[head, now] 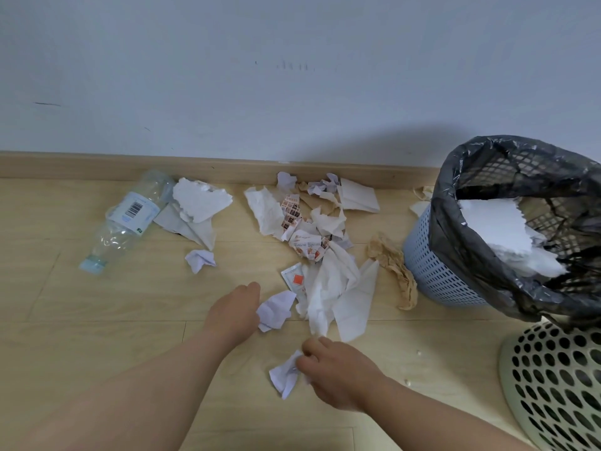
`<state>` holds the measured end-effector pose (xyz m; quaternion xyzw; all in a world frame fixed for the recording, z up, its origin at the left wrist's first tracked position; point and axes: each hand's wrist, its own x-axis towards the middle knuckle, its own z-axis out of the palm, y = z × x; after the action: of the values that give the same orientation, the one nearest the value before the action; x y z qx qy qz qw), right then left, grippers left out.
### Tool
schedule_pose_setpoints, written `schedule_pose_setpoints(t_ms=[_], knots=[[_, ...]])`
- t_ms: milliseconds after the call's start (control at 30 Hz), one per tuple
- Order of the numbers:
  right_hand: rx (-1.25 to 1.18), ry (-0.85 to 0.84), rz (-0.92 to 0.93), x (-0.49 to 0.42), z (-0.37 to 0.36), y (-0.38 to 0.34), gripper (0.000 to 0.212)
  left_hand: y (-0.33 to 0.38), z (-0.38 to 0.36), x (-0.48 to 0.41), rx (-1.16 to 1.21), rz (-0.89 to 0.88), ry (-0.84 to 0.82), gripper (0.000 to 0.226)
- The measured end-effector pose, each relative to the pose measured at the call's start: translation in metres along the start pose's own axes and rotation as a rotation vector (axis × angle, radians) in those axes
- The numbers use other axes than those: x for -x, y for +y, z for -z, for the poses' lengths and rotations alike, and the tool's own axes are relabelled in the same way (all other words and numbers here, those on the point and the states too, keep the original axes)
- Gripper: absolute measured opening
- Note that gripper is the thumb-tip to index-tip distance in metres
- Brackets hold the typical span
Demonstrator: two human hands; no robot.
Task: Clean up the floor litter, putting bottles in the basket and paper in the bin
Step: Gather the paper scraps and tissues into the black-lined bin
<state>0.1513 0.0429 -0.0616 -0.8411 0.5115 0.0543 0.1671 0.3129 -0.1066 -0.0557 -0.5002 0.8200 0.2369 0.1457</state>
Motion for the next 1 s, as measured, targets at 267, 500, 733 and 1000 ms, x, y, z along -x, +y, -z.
schedule_pose_setpoints(t_ms=[267,500,733,1000], knots=[[-0.045,-0.154,0.005,-0.010,0.005,-0.017,0.062,0.022,0.011,0.010,-0.040,-0.039,0.008,0.043],[0.114,-0.328,0.013,0.004,0.001,-0.008,0.052,0.021,-0.008,0.015,-0.029,-0.155,-0.171,0.062],[0.005,-0.309,-0.102,0.005,0.014,-0.011,0.027,0.023,-0.013,0.018,-0.163,-0.080,-0.128,0.032],[-0.142,-0.402,-0.306,0.007,0.013,-0.008,0.031,0.017,-0.012,0.023,-0.150,-0.040,-0.114,0.023]])
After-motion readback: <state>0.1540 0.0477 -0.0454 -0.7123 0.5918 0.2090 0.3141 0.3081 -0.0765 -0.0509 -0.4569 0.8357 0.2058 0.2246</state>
